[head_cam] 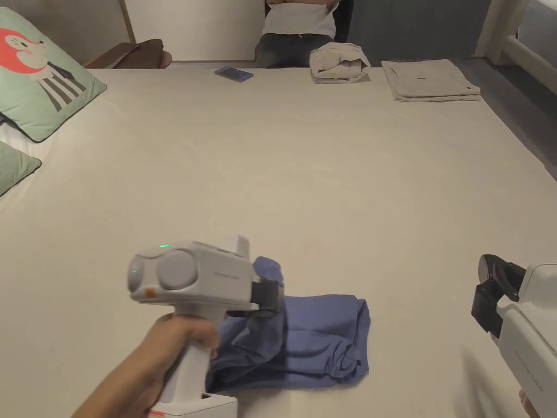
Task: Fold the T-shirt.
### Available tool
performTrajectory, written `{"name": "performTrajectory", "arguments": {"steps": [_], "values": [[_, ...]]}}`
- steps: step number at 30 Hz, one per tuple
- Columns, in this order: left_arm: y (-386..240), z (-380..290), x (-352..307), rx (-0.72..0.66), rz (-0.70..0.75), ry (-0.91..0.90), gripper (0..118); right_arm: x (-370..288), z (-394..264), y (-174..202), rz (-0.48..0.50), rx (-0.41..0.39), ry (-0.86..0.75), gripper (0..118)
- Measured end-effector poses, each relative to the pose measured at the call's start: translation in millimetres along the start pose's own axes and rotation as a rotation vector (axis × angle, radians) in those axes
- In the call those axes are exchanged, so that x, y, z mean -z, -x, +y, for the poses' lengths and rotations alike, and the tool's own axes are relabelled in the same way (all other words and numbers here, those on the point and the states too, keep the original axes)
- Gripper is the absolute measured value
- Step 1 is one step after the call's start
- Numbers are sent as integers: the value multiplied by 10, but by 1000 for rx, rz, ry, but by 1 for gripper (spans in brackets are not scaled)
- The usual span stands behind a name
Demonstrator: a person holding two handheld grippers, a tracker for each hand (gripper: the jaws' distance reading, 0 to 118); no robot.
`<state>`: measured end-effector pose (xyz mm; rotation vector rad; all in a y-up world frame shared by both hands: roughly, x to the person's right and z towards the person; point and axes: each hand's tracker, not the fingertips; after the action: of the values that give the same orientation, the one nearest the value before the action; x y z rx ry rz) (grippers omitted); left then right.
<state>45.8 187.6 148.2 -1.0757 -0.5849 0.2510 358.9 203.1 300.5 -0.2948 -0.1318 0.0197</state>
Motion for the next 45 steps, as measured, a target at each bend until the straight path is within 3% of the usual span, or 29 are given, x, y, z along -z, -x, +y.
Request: {"name": "performTrajectory", "arguments": {"steps": [5, 10, 11, 15, 16, 21, 24, 26, 27, 29, 30, 32, 34, 45], "values": [[-380, -46, 508, 93, 43, 69, 9, -37, -27, -125, -27, 6, 4, 0], [-437, -136, 849, 55, 65, 87, 12, -52, -64, -204, -46, 13, 13, 0], [-432, -154, 874, 43, 75, 88, 18, -52, -67, -209, -47, 13, 17, 0], [-471, -197, 798, 33, -9, 62, 95, -59, -77, -200, -49, 11, 22, 0], [-498, -211, 745, 30, -27, 49, 105, -54, -77, -192, -49, 11, 23, 0], [-536, -196, 274, 45, -49, -176, 108, -53, -48, -125, -39, 12, 19, 0], [-527, -288, -10, 113, 56, -387, 108, -49, -19, -82, -28, 9, 14, 0], [-496, -394, -104, 168, 180, -512, 106, -53, -4, -55, -20, 9, 8, 0], [-473, -435, -115, 182, 236, -539, 95, -53, 2, -40, -16, 9, 7, 0], [-400, -532, -111, 183, 319, -585, 55, -50, 5, -14, -9, 7, 5, 0], [-363, -570, -94, 196, 346, -577, 21, -48, 5, -2, -5, 7, 5, 0], [-272, -620, -13, 194, 377, -535, 8, -45, 4, 18, 2, 5, 7, 0], [-177, -705, 38, 169, 357, -512, 0, -46, 3, 32, 7, 2, 8, 0], [-406, -1047, 689, 224, 331, -324, 0, -82, -43, -65, -1, 10, 17, 0]]}}
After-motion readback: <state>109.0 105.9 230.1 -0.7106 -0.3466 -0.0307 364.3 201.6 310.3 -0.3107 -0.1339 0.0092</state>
